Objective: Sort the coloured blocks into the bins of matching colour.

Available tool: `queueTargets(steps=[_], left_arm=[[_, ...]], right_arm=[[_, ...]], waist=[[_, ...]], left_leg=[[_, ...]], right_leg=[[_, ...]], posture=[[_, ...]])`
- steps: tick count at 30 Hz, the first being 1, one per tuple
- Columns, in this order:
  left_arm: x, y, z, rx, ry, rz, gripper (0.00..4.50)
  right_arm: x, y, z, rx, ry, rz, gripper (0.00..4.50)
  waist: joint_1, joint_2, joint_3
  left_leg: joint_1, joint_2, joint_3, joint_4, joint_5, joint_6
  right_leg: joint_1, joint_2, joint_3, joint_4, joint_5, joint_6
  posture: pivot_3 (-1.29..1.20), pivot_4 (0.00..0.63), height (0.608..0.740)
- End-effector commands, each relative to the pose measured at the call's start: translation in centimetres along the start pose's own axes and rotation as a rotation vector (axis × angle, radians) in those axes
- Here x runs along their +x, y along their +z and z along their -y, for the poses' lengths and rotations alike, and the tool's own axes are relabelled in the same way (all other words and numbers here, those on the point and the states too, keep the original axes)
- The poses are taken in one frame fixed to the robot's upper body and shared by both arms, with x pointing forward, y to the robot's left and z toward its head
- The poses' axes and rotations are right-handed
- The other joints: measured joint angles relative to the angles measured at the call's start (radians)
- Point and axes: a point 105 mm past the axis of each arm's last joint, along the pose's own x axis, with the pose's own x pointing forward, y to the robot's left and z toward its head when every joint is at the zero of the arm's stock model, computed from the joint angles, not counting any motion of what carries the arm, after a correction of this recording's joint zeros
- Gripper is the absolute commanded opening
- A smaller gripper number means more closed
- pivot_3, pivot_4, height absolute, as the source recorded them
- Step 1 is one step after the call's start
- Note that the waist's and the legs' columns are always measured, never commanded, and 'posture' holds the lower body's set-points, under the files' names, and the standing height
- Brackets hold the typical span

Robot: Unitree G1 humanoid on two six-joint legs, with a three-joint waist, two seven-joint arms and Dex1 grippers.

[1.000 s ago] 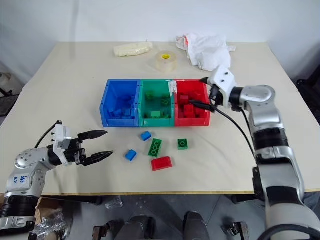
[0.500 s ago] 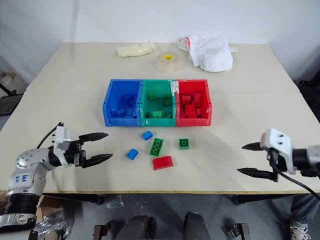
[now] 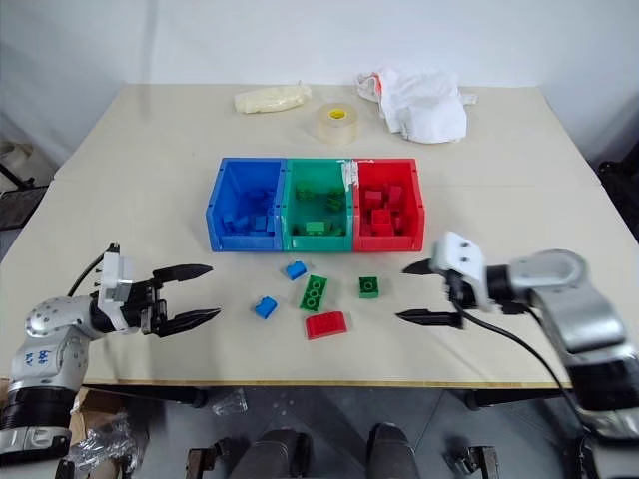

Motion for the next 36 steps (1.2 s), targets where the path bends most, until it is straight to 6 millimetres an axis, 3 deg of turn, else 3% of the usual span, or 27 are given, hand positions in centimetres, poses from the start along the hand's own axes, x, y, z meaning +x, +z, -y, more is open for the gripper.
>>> queueTargets(steps=[1, 8, 17, 20, 25, 27, 32, 36], left_arm=[[-1.0, 1.0, 0.6, 0.065, -0.006, 0.059, 4.50], [-1.6, 0.5, 1.6, 0.079, 0.012, 0.041, 4.50], [-1.7, 0.4, 2.1, 0.075, 0.034, 0.039, 4.50], [-1.5, 0.4, 1.9, 0.076, 0.033, 0.045, 4.50], [-1.0, 0.5, 1.6, 0.080, 0.018, 0.051, 4.50], [-0.6, 0.6, 1.3, 0.086, 0.009, 0.058, 4.50], [0.2, 0.6, 1.2, 0.093, -0.011, 0.067, 4.50], [0.9, 0.7, 1.2, 0.104, -0.026, 0.078, 4.50]], right_arm=[[1.9, 0.2, 1.0, -0.036, 0.014, 0.001, 4.43], [5.0, -0.5, 1.9, -0.065, 0.054, -0.015, 4.43], [4.6, 0.6, 2.3, -0.096, 0.024, 0.043, 1.46], [3.9, 2.5, 2.7, -0.125, -0.008, 0.104, 1.49], [3.1, 9.0, 5.1, -0.185, -0.105, 0.270, 1.49], [3.7, 11.4, 6.7, -0.222, -0.145, 0.303, 1.49], [6.3, 12.8, 9.7, -0.249, -0.230, 0.266, 1.49], [8.1, 13.3, 11.1, -0.220, -0.287, 0.270, 2.86]], waist=[[0.000, 0.000, 0.000], [-0.002, 0.000, 0.000], [-0.005, 0.000, 0.000], [-0.004, 0.000, 0.000], [-0.011, 0.000, 0.000], [-0.021, 0.000, 0.000], [-0.035, 0.000, 0.000], [-0.045, 0.000, 0.000]], left_leg=[[0.000, 0.000, -0.001, 0.000, 0.000, 0.000], [0.000, -0.001, -0.003, 0.000, 0.000, 0.000], [0.000, -0.001, -0.003, 0.000, 0.000, 0.000], [0.000, -0.001, -0.003, 0.000, 0.000, 0.000], [0.000, 0.000, -0.002, 0.000, 0.000, 0.000], [0.000, 0.001, -0.003, -0.001, 0.000, -0.001], [0.000, 0.000, -0.003, -0.002, 0.000, -0.001], [0.000, 0.000, -0.005, -0.003, 0.000, -0.001]], right_leg=[[0.000, 0.000, -0.001, 0.000, 0.000, 0.000], [0.000, 0.000, -0.001, 0.000, 0.000, 0.000], [0.000, 0.000, -0.001, 0.001, 0.000, 0.000], [0.000, 0.000, -0.001, 0.001, 0.000, 0.000], [0.000, 0.001, -0.001, 0.001, 0.000, 0.000], [0.000, 0.001, -0.001, 0.001, 0.000, 0.000], [-0.001, 0.002, -0.003, 0.002, 0.000, 0.000], [-0.001, 0.001, -0.004, 0.002, 0.000, -0.001]], posture=[[0.00, 0.150, 0.740], [0.00, 0.150, 0.740], [0.00, 0.150, 0.740], [0.00, 0.150, 0.740], [0.00, 0.150, 0.740], [0.00, 0.150, 0.740], [0.00, 0.150, 0.740], [0.00, 0.150, 0.740]])
